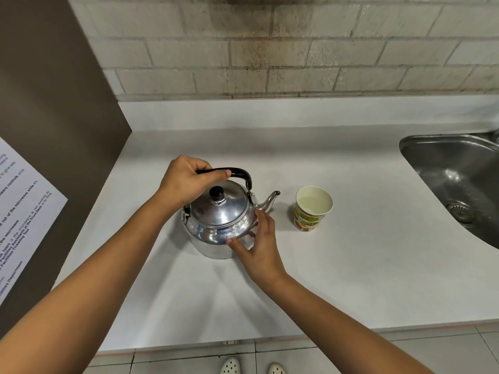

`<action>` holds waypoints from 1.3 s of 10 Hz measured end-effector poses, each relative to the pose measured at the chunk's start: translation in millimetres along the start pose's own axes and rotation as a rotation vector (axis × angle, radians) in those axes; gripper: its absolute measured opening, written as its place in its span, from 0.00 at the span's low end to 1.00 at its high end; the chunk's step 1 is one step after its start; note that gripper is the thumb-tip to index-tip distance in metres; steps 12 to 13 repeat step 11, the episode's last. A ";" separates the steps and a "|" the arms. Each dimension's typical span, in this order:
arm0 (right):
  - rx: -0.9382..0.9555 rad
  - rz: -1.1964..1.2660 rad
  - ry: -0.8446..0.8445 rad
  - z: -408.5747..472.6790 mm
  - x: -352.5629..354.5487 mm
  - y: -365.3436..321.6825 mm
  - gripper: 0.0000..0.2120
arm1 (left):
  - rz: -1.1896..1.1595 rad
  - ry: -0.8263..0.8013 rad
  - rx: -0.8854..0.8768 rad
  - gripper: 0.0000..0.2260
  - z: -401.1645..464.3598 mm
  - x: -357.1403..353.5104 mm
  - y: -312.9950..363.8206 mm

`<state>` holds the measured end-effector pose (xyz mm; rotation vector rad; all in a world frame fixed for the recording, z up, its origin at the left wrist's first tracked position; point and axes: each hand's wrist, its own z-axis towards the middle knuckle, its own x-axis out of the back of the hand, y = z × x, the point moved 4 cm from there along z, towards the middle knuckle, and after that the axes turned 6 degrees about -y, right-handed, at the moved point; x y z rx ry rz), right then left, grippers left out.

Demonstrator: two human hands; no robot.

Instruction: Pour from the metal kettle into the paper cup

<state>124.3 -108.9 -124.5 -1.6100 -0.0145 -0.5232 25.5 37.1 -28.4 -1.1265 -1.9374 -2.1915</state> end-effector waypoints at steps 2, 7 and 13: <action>-0.010 0.006 -0.006 1.5 -2.4 5.5 0.37 | 0.014 -0.018 0.008 0.18 1.5 -0.8 -0.6; 0.058 -0.029 0.026 1.8 0.9 5.1 0.35 | 0.165 -0.023 -0.116 0.13 -7.6 2.9 0.7; 0.260 -0.063 0.133 10.2 34.2 -43.2 0.22 | 0.253 0.064 -0.205 0.12 -9.5 11.0 26.8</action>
